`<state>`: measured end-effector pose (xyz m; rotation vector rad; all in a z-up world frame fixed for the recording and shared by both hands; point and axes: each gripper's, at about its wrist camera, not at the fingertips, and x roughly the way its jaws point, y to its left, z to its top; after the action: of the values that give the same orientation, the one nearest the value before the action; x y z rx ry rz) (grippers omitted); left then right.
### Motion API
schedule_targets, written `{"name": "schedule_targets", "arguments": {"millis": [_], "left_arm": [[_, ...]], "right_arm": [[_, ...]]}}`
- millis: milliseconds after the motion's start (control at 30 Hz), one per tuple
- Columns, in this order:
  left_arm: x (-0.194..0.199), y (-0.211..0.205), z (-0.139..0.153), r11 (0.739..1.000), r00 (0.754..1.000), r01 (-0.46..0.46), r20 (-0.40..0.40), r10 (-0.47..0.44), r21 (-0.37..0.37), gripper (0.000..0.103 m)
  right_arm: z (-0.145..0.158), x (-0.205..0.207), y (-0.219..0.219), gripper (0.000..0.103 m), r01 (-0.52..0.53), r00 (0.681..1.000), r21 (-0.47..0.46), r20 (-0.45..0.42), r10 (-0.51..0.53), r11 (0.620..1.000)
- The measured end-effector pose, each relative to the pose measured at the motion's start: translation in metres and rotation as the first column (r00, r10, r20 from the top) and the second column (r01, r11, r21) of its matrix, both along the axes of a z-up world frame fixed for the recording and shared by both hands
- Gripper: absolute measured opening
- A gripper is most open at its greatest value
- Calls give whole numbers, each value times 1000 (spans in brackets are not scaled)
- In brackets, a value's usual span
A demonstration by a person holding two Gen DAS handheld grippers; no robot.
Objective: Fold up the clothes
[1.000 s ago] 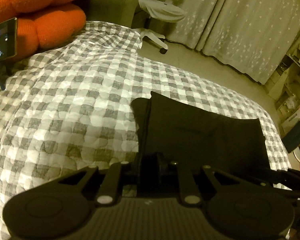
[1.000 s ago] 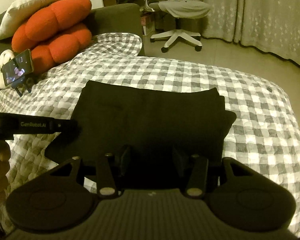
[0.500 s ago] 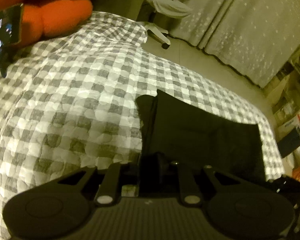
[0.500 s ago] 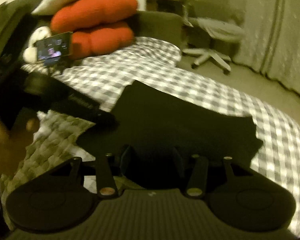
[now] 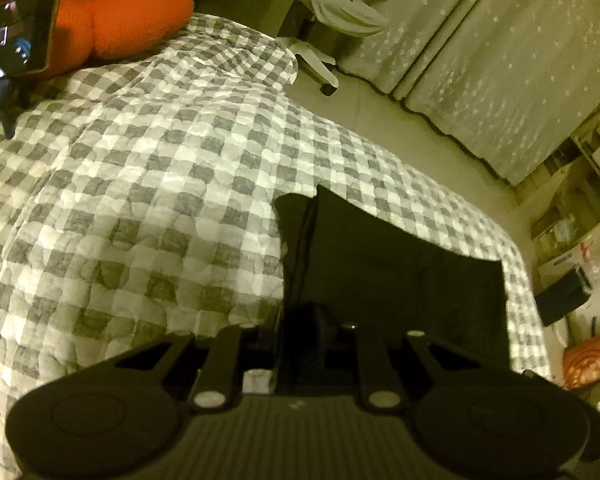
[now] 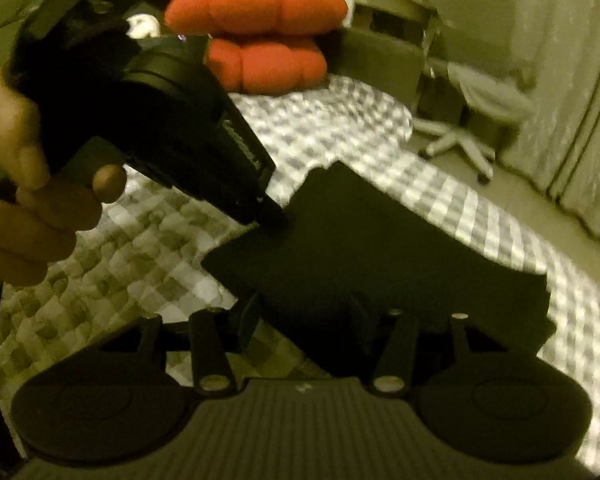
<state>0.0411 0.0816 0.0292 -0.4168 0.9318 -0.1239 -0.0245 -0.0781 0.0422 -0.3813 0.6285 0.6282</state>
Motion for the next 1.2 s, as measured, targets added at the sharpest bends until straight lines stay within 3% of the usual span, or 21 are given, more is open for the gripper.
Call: {"name": "schedule_targets", "arguments": {"millis": [133,267,667,833,867,900,1067,1200], "left_arm": [[1,20,6,996,999,-37,-4,37,-76,19],[0,35,9,991,997,-82,-3,82,-102,19],[1,36,3,984,998,-58,-40,52,-170,22],[3,42,-2,974,996,-78,-69,65,-214,24],[3,43,-3,971,995,-81,-75,66,-224,24],[3,44,-4,968,994,-84,-81,67,-235,24],[5,48,-6,949,994,-95,-85,73,-301,33],[6,42,-5,934,998,-41,-50,25,-355,44]], "right_arm": [[-4,-10,11,53,-54,997,-60,44,57,997],[-4,-16,18,53,-95,991,-90,84,102,991],[-17,-22,41,52,-186,974,-175,98,205,967],[-22,-21,47,40,-182,966,-202,146,214,962],[-21,-20,47,21,-169,968,-205,149,201,964],[-21,-19,48,10,-154,971,-208,151,187,966],[0,-19,37,8,-128,975,-115,166,147,985],[8,-16,29,8,-106,980,-65,162,116,992]]}}
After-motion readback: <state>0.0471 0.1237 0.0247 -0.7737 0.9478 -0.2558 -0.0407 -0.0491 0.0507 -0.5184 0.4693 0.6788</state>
